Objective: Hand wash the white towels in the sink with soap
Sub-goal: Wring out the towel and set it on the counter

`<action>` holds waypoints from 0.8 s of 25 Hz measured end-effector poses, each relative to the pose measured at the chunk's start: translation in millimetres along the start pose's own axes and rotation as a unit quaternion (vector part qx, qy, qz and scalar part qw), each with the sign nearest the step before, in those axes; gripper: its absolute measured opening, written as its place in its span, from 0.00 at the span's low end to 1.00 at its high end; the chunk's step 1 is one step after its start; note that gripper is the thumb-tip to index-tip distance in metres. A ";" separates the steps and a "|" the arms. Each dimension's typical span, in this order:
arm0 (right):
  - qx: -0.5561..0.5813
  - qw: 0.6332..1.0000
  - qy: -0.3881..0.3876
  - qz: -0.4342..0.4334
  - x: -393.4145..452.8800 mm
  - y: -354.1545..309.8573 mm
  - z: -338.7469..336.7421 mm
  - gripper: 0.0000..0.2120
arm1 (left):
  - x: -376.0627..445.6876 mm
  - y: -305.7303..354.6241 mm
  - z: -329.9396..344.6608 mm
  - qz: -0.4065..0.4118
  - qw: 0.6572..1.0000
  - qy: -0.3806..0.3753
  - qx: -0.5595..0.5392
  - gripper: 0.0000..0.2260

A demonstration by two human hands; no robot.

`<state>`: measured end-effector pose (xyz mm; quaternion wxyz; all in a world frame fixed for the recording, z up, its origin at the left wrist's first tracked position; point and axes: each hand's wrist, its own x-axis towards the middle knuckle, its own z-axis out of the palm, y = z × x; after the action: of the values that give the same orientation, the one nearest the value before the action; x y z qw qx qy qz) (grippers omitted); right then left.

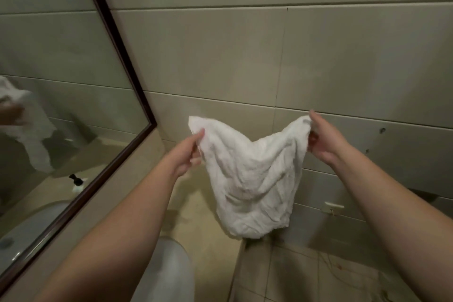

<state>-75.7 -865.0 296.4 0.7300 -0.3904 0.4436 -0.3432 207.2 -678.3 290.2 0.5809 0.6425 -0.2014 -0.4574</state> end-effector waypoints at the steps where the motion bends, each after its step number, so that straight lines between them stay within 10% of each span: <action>1: -0.084 0.995 0.001 0.048 -1.2 8.4 -2.0 0.09 | -5.2 -12.8 -0.2 -0.030 0.996 0.002 0.087 0.10; 20: -0.507 0.842 0.144 -0.117 14.5 -39.8 1.4 0.09 | 9.5 21.0 -49.5 0.078 0.926 0.302 0.213 0.17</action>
<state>-75.2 -895.2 326.2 0.3128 -0.7010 0.6069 -0.2059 258.3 -663.1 301.8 0.4973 0.8413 -0.1587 -0.1407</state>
